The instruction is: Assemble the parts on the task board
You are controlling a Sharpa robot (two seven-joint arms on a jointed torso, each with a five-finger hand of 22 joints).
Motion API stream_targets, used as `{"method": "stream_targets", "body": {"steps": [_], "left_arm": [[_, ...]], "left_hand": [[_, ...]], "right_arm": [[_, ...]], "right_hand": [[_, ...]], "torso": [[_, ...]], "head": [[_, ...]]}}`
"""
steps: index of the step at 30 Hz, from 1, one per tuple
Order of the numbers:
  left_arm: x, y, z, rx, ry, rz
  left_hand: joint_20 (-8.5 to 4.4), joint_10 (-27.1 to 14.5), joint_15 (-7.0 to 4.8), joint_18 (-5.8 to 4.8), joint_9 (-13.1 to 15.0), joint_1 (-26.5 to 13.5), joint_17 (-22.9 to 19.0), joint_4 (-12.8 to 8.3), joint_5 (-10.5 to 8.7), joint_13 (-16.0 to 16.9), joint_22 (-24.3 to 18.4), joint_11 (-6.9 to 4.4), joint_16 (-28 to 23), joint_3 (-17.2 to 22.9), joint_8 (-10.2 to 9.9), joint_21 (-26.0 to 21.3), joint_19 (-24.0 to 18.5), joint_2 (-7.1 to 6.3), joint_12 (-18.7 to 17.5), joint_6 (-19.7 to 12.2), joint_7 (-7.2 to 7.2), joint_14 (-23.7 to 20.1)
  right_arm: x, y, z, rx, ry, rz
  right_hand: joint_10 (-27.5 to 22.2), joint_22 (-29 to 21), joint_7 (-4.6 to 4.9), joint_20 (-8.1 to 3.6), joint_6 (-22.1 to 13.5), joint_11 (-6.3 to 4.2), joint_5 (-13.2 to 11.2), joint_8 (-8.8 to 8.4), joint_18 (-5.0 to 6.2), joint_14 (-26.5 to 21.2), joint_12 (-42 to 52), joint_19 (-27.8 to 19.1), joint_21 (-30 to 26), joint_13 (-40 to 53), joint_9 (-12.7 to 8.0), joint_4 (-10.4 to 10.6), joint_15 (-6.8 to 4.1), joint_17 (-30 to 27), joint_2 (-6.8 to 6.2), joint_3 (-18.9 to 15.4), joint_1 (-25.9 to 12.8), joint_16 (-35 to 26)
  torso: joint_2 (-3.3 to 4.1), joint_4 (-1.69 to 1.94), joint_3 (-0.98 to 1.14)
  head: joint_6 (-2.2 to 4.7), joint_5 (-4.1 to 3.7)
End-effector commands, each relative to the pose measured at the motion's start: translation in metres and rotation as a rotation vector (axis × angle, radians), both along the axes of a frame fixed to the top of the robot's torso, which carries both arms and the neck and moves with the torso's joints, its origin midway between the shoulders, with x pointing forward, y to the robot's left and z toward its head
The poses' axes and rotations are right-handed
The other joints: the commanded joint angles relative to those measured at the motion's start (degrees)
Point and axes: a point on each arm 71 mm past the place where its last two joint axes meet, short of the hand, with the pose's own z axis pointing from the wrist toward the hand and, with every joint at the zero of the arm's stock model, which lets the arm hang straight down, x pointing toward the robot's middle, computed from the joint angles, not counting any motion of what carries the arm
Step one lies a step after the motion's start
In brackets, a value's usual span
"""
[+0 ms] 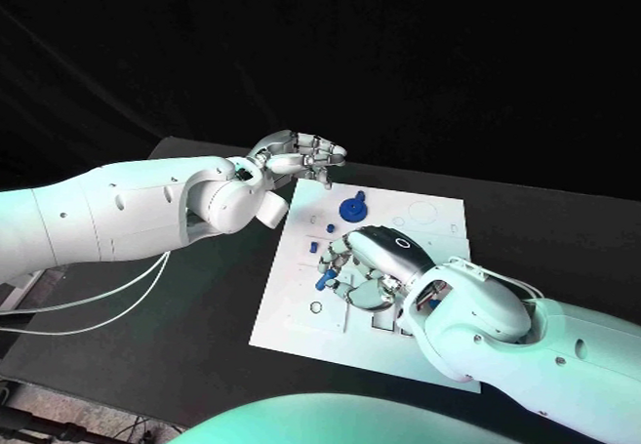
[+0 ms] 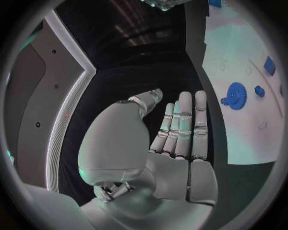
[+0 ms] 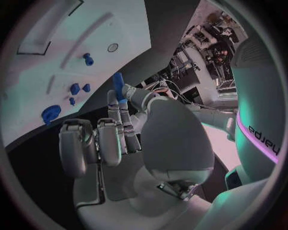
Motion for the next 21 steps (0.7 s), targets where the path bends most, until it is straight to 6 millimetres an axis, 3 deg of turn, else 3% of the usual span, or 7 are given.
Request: {"method": "stream_targets", "body": {"steps": [1,7,16,21], "left_arm": [[0.000,-0.003,0.001,-0.011,-0.006,-0.020],[0.000,-0.003,0.001,-0.011,-0.007,-0.017],[0.000,-0.003,0.001,-0.011,-0.007,-0.017],[0.000,-0.003,0.001,-0.011,-0.006,-0.017]], "left_hand": [[0.27,-0.4,0.28,1.03,0.1,-0.4,0.1,-0.2,0.29,-0.1,-0.1,0.05,-0.2,0.0,0.3,-0.2,0.0,0.36,0.3,-0.4,0.93,-0.2],[0.28,-0.3,0.28,1.03,0.1,-0.5,0.1,-0.2,0.30,-0.1,-0.1,0.05,-0.2,0.0,0.4,-0.2,0.0,0.41,0.3,-0.4,0.94,-0.2],[0.28,-0.3,0.28,1.03,0.1,-0.5,0.1,-0.2,0.30,-0.1,-0.1,0.05,-0.2,0.0,0.4,-0.2,0.0,0.41,0.3,-0.4,0.94,-0.2],[0.28,-0.3,0.28,1.03,0.1,-0.5,0.1,-0.2,0.30,-0.1,-0.1,0.05,-0.2,0.0,0.4,-0.2,0.0,0.41,0.3,-0.4,0.94,-0.2]], "right_arm": [[-0.002,0.005,-0.009,-0.008,0.003,0.032],[-0.006,0.013,-0.023,-0.029,0.022,0.051],[-0.005,0.016,-0.032,-0.066,0.029,0.050],[-0.004,0.015,-0.035,-0.091,0.031,0.046]], "right_hand": [[0.6,13.6,-0.07,-0.46,-0.2,-0.44,0.3,0.10,-1.03,2.4,0.1,3.9,0.1,-0.1,0.0,-0.3,-0.33,0.1,0.38,0.1,-0.3,0.3],[0.6,13.6,-0.05,-0.46,-0.2,-0.43,0.4,0.12,-1.01,2.4,0.0,3.8,0.0,0.0,0.1,-0.4,-0.33,0.1,0.44,0.2,-0.3,0.3],[0.6,13.5,-0.04,-0.46,-0.2,-0.42,0.4,0.14,-0.98,2.4,0.0,3.8,-0.1,0.0,0.1,-0.4,-0.31,0.0,0.44,0.2,-0.4,0.2],[0.6,13.5,-0.03,-0.45,-0.2,-0.41,0.4,0.15,-1.00,2.4,0.0,3.8,-0.1,0.0,0.2,-0.4,-0.31,0.0,0.42,0.1,-0.5,0.2]], "torso": [[0.03,0.02,0.04],[0.07,0.06,0.17],[0.02,-0.02,0.08],[0.04,0.01,0.14]], "head": [[-0.15,0.28],[-0.45,0.66],[-0.67,0.81],[-0.77,0.89]]}}
